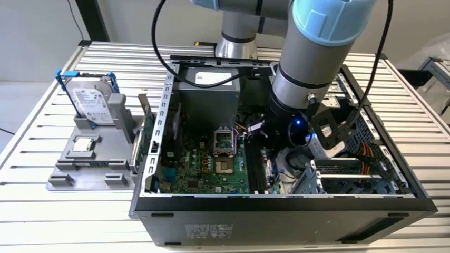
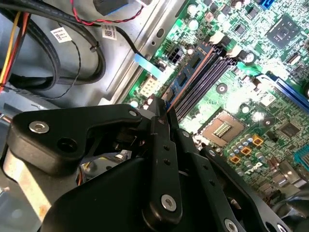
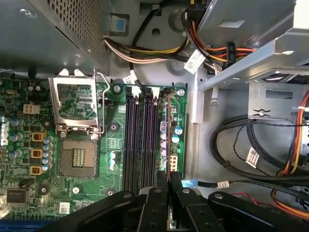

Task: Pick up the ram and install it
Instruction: 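Insert the ram into the slot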

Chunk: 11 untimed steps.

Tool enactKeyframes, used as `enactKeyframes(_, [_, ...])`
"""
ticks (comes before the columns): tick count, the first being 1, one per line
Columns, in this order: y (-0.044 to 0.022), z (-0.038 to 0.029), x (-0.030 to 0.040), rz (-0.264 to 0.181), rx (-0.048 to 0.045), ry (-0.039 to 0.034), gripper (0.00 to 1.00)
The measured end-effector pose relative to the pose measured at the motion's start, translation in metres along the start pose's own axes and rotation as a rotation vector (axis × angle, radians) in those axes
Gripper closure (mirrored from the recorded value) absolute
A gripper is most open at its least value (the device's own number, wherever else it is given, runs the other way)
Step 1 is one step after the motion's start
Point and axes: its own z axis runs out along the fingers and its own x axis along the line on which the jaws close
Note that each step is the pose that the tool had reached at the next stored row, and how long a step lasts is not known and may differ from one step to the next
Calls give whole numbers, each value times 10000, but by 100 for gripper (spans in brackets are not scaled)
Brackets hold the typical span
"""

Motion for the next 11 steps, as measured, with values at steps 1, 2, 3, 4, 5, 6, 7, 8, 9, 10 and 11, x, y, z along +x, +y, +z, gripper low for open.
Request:
enactKeyframes(1, [-2, 12, 3, -13, 1, 1, 100])
enactKeyframes(2, [-3, 26, 6, -27, 2, 2, 100])
enactKeyframes(3, [-4, 40, 9, -39, 0, 3, 100])
enactKeyframes(4, [-6, 46, 12, -49, 2, 3, 100])
enactKeyframes(5, [-7, 48, 15, -54, 3, 4, 100])
enactKeyframes(6, [-6, 49, 15, -55, 5, 6, 100])
enactKeyframes(7, [-6, 49, 16, -55, 5, 10, 100])
enactKeyframes(8, [-6, 50, 16, -55, 4, 10, 100])
enactKeyframes(9, [-6, 50, 16, -54, 3, 10, 100])
enactKeyframes(10, [-6, 53, 16, -54, 2, 9, 100])
enactKeyframes(11, [-7, 57, 18, -55, -1, 8, 100])
